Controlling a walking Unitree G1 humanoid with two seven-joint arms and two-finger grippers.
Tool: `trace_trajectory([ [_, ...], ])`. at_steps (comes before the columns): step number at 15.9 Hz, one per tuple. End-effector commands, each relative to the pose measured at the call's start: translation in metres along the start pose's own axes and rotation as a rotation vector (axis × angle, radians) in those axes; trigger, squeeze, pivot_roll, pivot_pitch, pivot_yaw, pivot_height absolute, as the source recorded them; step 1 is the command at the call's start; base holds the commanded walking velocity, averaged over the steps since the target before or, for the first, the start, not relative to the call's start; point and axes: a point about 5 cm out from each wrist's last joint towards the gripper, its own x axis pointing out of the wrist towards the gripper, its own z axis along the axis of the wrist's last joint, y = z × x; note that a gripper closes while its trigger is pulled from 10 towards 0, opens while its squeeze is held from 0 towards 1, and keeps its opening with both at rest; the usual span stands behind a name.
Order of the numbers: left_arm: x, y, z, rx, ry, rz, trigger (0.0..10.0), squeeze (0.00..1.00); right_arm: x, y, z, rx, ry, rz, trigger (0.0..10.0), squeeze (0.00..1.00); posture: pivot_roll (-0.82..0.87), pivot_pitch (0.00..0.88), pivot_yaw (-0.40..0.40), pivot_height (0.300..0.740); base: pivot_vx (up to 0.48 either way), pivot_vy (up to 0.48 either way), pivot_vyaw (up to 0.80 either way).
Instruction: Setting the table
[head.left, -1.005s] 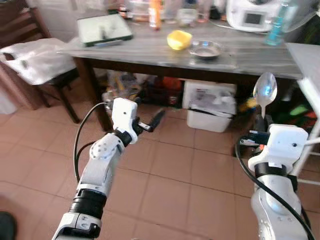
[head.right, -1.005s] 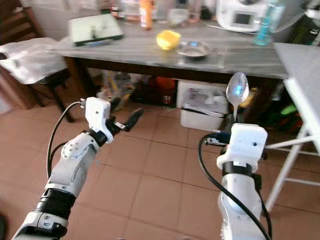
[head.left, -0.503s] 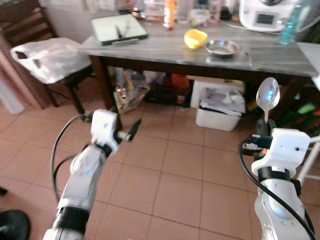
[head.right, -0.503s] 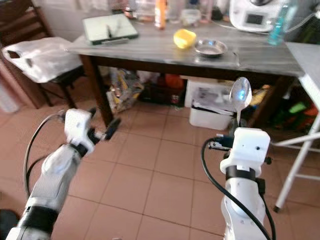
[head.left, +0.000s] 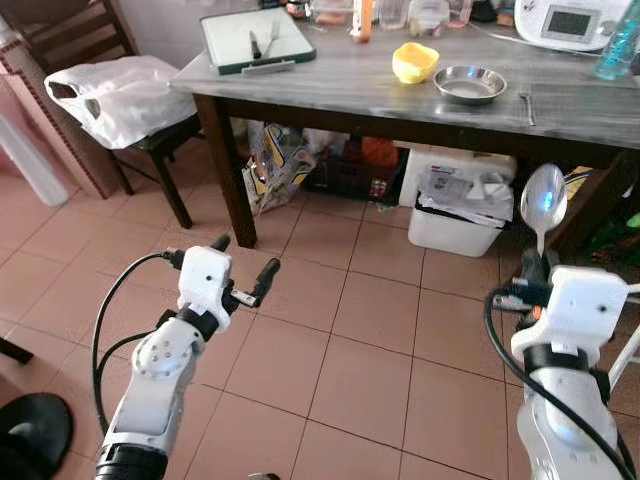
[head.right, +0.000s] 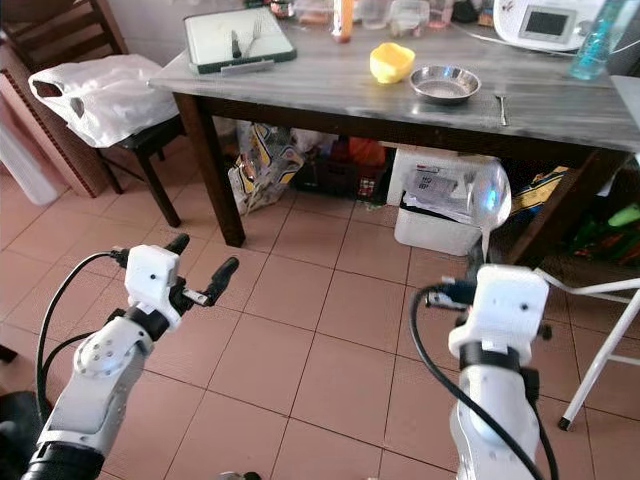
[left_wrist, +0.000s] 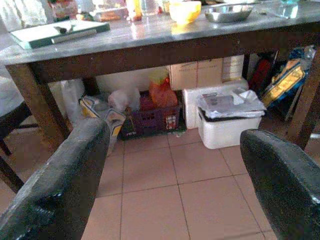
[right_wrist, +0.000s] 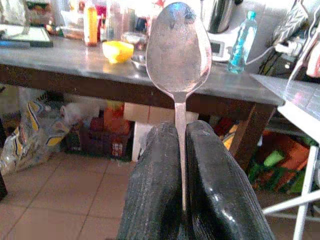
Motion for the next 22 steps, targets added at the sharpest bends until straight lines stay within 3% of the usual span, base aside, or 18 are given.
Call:
trace_trajectory([
  [1, 0.0, 0.001, 0.005, 0.005, -0.015, -0.011, 10.0, 0.0, -0.001, -0.002, 0.005, 0.002, -0.029, -0.008, 10.0, 0.0, 0.04, 0.101, 0.018, 0.74, 0.0, 0.0, 0.0],
  [3, 0.008, -0.01, 0.012, -0.066, -0.042, -0.076, 10.0, 0.0, 0.0, -0.003, 0.007, 0.0, -0.036, -0.016, 10.0, 0.0, 0.03, 0.102, 0.022, 0.74, 0.0, 0.0, 0.0],
  [10, 0.014, -0.02, 0.014, -0.083, -0.055, -0.132, 10.0, 0.0, -0.001, -0.004, 0.006, 0.0, -0.035, -0.024, 10.0, 0.0, 0.02, 0.101, 0.025, 0.74, 0.39, 0.0, -0.25],
  [22, 0.017, -0.028, 0.015, -0.1, -0.058, -0.172, 10.0, 0.0, 0.001, -0.001, 0.007, 0.001, -0.034, -0.014, 10.0, 0.0, 0.02, 0.102, 0.028, 0.74, 0.48, 0.0, 0.0],
])
